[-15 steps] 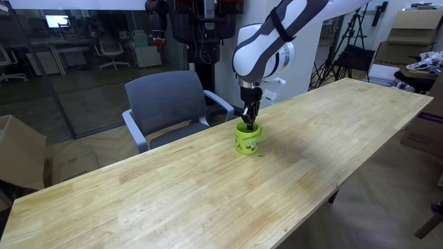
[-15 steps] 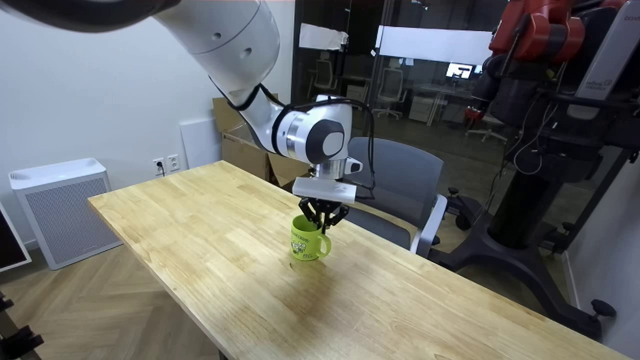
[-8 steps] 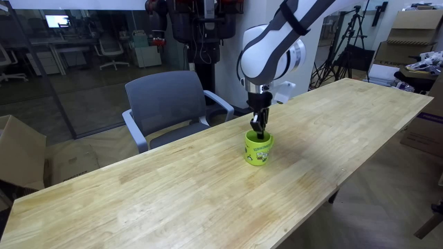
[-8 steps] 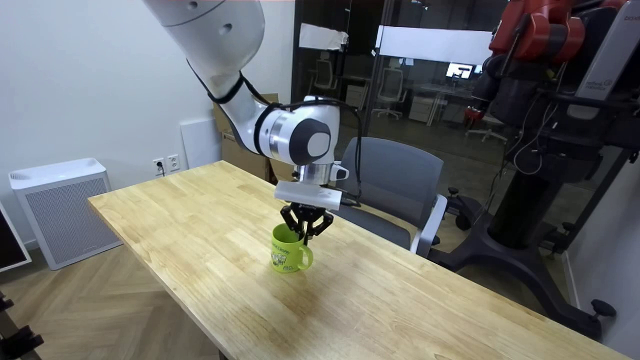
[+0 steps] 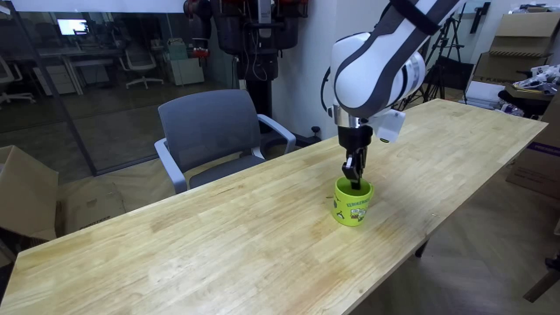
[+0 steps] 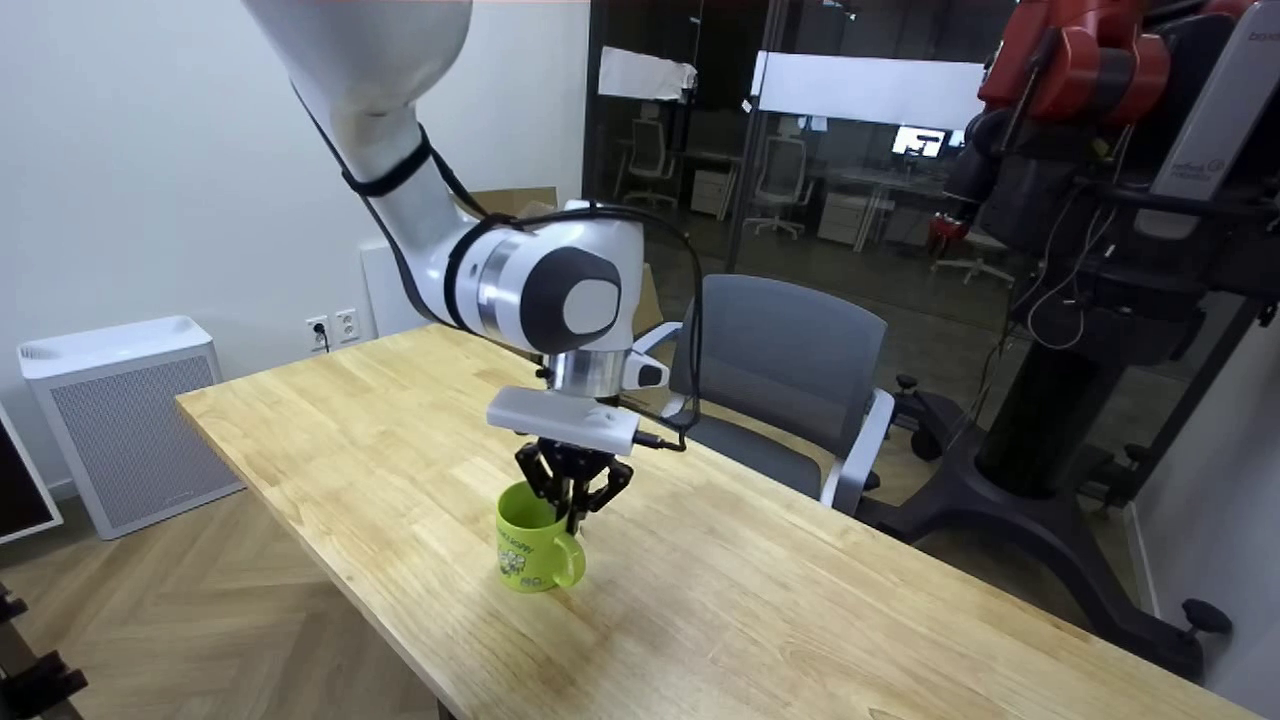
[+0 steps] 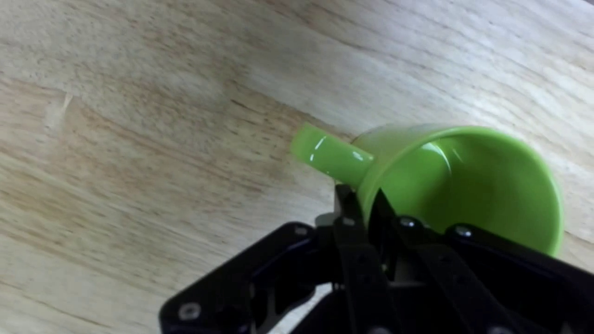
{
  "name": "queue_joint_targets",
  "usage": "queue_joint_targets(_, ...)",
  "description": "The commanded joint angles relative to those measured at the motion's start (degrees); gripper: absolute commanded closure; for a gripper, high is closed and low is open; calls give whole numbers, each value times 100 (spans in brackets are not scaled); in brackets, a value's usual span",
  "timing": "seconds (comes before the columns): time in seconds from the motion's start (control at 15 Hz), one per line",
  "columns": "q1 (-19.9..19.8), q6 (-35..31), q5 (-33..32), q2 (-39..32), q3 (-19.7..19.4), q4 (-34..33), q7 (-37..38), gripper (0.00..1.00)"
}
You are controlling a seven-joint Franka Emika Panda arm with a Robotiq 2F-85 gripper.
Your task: Move the cup
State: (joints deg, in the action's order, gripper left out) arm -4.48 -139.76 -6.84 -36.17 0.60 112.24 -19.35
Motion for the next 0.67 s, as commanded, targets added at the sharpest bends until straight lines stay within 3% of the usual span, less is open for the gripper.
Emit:
queue_joint_targets(0.0,93,-94,-121,457,-119,580,350,68)
queue_joint_targets(0.6,197,-121,-304,1133,-316,1074,691,12)
